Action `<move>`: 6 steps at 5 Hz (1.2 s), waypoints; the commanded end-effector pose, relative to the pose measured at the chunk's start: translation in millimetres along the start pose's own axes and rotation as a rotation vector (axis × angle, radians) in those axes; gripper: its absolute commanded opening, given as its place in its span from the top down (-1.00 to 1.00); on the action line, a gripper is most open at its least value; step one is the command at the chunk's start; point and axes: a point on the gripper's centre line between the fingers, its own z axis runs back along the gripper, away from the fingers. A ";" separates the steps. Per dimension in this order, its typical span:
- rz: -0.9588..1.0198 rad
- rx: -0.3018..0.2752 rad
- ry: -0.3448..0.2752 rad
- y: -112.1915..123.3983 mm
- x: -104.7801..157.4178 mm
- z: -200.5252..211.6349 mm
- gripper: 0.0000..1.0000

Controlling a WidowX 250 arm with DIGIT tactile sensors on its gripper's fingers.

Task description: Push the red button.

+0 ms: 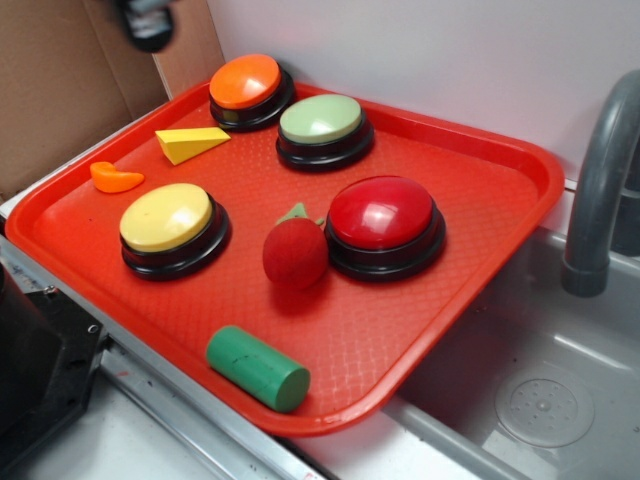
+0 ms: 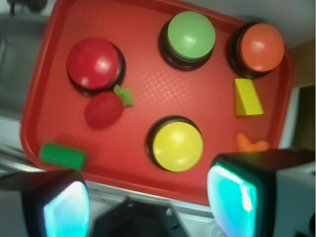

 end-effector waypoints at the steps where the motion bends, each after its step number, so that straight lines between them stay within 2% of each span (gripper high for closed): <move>1: -0.043 -0.007 -0.027 -18.6 36.9 -62.8 -1.00; 2: -0.039 -0.075 -0.011 -13.7 58.8 -96.7 -1.00; 3: -0.027 -0.104 -0.007 -17.0 79.4 -122.3 -1.00; 4: -0.021 -0.078 -0.007 -21.9 89.6 -141.0 -1.00; 5: -0.047 -0.090 -0.003 -32.5 96.7 -150.4 -1.00; 6: -0.068 -0.083 -0.003 -35.2 96.3 -139.5 -1.00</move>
